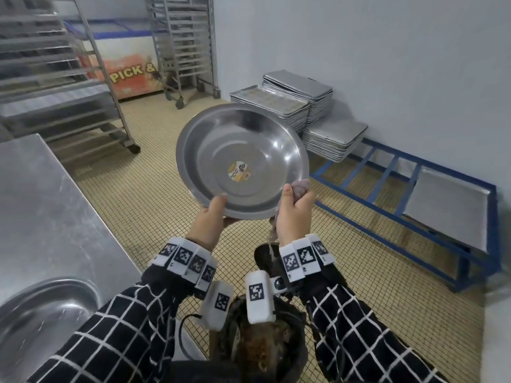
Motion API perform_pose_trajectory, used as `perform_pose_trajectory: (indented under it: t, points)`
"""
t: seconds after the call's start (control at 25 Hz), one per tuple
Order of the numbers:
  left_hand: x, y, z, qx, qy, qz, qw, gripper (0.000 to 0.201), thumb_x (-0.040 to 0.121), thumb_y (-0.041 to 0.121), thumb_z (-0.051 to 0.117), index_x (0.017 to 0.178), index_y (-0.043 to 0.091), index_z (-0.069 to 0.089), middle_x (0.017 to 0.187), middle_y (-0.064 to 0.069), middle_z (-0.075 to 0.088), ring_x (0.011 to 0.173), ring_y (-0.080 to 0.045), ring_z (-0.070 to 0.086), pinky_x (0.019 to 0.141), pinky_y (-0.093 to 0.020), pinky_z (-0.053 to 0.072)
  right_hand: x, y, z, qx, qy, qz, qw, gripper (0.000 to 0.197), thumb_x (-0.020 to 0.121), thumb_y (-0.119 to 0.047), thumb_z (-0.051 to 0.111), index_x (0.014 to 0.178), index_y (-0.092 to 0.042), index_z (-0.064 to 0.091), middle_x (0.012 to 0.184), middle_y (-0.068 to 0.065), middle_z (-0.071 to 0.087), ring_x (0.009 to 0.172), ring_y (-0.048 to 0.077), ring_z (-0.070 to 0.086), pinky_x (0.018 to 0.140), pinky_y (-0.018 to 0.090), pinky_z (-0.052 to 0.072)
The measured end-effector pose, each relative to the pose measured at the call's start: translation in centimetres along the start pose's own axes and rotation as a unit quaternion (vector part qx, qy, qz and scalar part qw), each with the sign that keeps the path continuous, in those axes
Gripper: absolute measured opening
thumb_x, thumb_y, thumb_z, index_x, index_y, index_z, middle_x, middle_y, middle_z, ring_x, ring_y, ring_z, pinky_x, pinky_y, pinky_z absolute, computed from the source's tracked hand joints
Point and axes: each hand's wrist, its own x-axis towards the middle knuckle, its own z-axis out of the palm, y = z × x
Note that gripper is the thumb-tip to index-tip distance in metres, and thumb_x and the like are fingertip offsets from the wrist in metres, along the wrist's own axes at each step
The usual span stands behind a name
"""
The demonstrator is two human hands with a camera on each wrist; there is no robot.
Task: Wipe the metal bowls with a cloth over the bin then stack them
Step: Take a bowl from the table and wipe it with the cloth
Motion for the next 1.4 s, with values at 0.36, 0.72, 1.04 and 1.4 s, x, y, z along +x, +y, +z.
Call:
perform_pose_trajectory:
  t: [0.36, 0.72, 1.04, 1.4]
  points:
    - [1.2, 2.0, -2.9, -0.058, -0.07, 0.057, 0.994, 0.053, 0.088, 0.042, 0.049, 0.132, 0.015, 0.044, 0.11, -0.008, 0.065, 0.097, -0.025, 0.066, 0.078, -0.042, 0.056, 3.9, -2.3, -3.0, -0.055, -0.039, -0.056, 0.996, 0.015, 0.096, -0.029, 0.052, 0.101, -0.015, 0.05, 0.09, -0.003, 0.057, 0.081, 0.013, 0.058, 0.071, 0.027, 0.05]
    - [0.8, 3.2, -2.4, -0.039, 0.054, 0.079, 0.995, 0.03, 0.102, 0.034, 0.037, 0.096, 0.02, 0.062, 0.077, 0.005, 0.073, 0.076, -0.01, 0.068, 0.073, -0.028, 0.053, 2.5, -1.6, -0.8, -0.069, -0.033, -0.065, 0.995, 0.023, 0.098, -0.036, 0.045, 0.105, -0.014, 0.049, 0.088, -0.004, 0.056, 0.081, 0.016, 0.06, 0.066, 0.029, 0.051]
    - [1.2, -0.3, 0.0, 0.136, -0.061, 0.047, 0.988, 0.034, 0.093, 0.033, 0.057, 0.121, 0.02, 0.043, 0.118, -0.005, 0.06, 0.098, -0.011, 0.062, 0.085, -0.033, 0.056, 1.1, 0.3, 1.3, 0.018, 0.005, 0.031, 0.999, 0.035, 0.095, -0.032, 0.054, 0.12, -0.01, 0.045, 0.106, 0.001, 0.06, 0.095, 0.016, 0.062, 0.072, 0.021, 0.052]
    - [2.8, 4.6, -5.0, 0.012, -0.063, 0.004, 0.998, 0.031, 0.095, 0.038, 0.048, 0.104, 0.014, 0.065, 0.083, -0.006, 0.072, 0.08, -0.028, 0.067, 0.069, -0.041, 0.055, 5.1, -1.5, -3.2, -0.112, -0.101, -0.007, 0.989, 0.025, 0.091, -0.045, 0.055, 0.098, -0.021, 0.058, 0.1, 0.004, 0.064, 0.094, 0.022, 0.063, 0.089, 0.047, 0.052]
